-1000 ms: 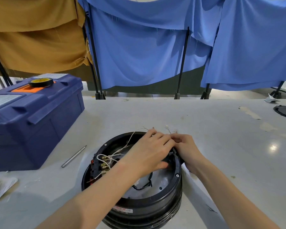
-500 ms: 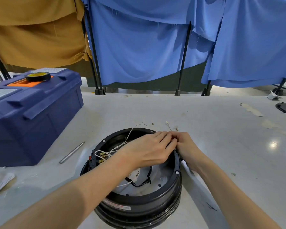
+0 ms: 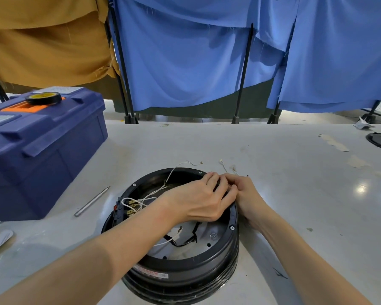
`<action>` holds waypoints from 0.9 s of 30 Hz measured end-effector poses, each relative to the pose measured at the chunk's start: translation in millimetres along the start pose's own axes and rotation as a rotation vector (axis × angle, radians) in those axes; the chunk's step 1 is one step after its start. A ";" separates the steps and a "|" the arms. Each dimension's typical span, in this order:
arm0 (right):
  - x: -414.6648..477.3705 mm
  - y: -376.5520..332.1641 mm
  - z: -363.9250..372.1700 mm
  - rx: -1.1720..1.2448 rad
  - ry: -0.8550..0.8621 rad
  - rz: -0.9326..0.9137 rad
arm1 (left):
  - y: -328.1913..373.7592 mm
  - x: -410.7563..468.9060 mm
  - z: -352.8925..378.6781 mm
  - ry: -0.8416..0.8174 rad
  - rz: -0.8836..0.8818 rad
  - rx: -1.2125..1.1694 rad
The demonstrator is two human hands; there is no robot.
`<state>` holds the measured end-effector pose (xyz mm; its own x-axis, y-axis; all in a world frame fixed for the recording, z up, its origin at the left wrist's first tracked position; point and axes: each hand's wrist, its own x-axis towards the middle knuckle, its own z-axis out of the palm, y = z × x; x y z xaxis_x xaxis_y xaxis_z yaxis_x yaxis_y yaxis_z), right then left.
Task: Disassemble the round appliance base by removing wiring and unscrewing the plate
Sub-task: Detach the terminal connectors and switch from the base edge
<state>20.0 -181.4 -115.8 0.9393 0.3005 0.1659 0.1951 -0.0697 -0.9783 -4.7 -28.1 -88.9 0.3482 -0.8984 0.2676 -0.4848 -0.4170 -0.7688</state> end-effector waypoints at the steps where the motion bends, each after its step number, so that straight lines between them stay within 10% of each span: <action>1: 0.0 0.4 -0.2 -0.003 0.001 0.001 | 0.3 0.3 0.1 0.004 0.000 -0.005; 27: -0.2 -0.4 -0.4 0.015 -0.007 0.024 | -2.0 -1.7 -0.8 0.084 -0.152 -0.157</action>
<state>19.8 -181.8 -115.4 0.9417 0.3051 0.1418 0.1686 -0.0630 -0.9837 -5.0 -25.8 -87.4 0.3622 -0.8293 0.4255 -0.5528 -0.5587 -0.6183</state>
